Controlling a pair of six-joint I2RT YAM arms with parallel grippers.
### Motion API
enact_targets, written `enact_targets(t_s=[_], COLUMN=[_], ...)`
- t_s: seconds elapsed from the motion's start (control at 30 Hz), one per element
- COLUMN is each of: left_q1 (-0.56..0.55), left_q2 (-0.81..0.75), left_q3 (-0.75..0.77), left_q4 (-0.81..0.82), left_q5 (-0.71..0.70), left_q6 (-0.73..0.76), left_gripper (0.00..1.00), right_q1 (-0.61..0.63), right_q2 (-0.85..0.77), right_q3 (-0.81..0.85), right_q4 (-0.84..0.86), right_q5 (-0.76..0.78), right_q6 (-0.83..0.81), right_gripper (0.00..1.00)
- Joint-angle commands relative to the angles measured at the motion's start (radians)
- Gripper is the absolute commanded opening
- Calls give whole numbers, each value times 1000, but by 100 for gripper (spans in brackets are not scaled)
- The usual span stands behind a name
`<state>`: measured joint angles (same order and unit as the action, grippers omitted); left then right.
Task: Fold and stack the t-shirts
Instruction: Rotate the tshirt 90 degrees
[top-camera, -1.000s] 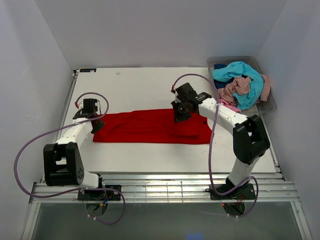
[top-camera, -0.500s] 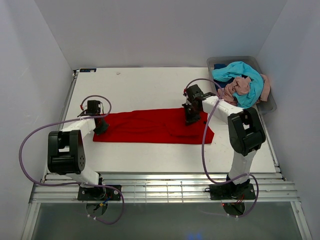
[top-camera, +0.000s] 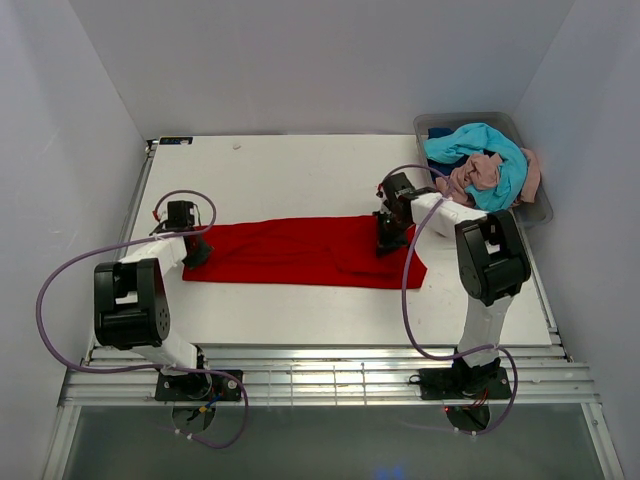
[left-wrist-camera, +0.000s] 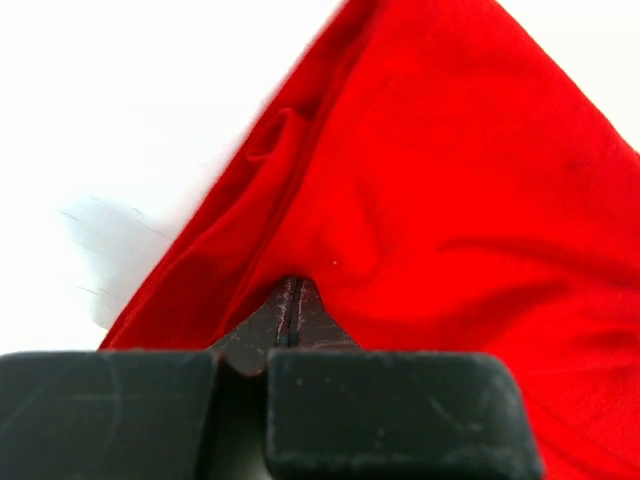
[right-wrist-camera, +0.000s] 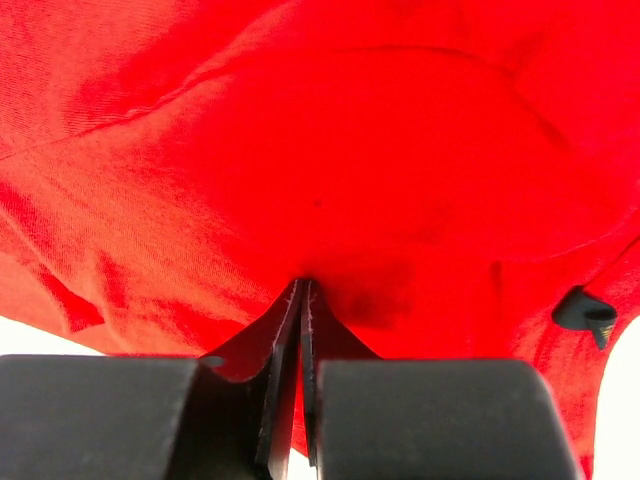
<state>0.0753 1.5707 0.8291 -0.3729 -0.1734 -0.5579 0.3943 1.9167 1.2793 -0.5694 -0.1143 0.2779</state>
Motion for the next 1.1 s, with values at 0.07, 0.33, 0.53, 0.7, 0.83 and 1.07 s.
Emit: enact_targets(t_s=[0.07,0.33,0.53,0.7,0.83,1.07], left_q1=[101,121,109,84,48,-20], left_q2=[18,32,-27,-57,-89,-23], left_q3=[-38,7,111,240,283,203], left_q4=[-41,2,14,-21,-26,-69], left_q5=[-58,73,149,172,206,138], left_q6=[35,95,101,101,101,121], left_gripper=[0,0,0,1,11,0], right_q1=[-74,-117,-117,-117,-117,-115], right_q2=[56,133,165,85,-28,-137], right_q3=[-37,112,309,408,376,236], right_q4=[-72,-98,-122,-146,-112,-121], right_q5=[31,-54,-81,-33,5,-15], right_q6=[-28,-80,-152,-215,-226,-163], right_gripper=[8,8,11,17,20,8])
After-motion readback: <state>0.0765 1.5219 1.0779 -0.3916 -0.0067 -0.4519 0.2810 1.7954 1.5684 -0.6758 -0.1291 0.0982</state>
